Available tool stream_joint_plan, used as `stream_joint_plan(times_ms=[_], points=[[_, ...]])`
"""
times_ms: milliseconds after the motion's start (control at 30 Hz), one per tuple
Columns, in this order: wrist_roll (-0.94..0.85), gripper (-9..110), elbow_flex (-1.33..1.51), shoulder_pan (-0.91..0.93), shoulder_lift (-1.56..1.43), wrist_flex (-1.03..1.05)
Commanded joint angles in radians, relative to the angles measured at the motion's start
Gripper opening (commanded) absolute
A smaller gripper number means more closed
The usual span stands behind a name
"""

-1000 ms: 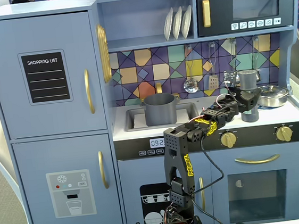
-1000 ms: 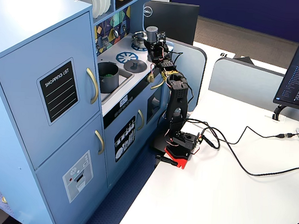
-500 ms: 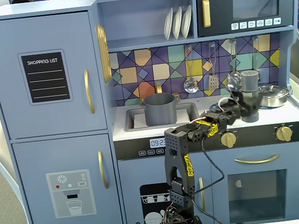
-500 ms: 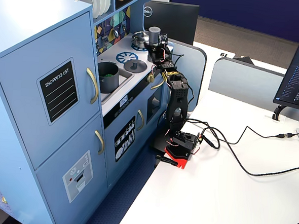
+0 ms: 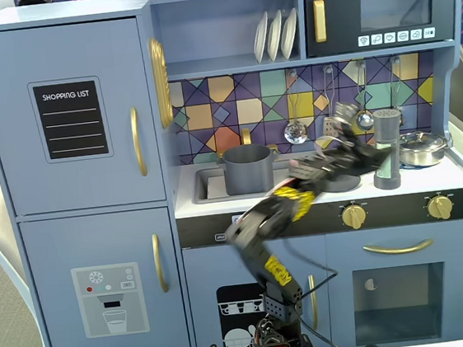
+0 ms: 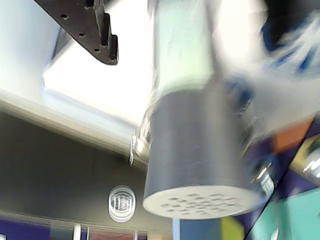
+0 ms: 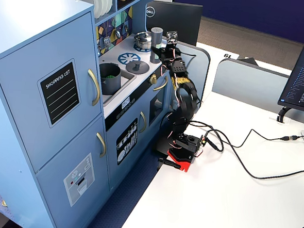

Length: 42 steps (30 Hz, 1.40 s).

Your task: Put salt in the gray recipient

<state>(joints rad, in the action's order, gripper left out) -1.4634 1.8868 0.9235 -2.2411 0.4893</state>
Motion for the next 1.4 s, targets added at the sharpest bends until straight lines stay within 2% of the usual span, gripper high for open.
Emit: stream_joint_plan(times_ms=[0, 67, 167, 367, 500, 700, 867, 1367], points=[[0.043, 0, -0.006, -0.229, -0.380, 0.670], [0.051, 0, 0.089, -0.420, -0.480, 0.808], [0.075, 0, 0.299, -0.644, -0.571, 0.910], [0.058, 0, 0.827, -0.848, -0.683, 0.713], [0.054, 0, 1.042, -0.885, -0.710, 0.614], [0.011, 1, 1.221, -0.885, -0.850, 0.676], [0.021, 3, 1.229, -0.867, -0.979, 0.824], [-0.035, 5, 1.230, -0.844, -0.979, 0.831]])
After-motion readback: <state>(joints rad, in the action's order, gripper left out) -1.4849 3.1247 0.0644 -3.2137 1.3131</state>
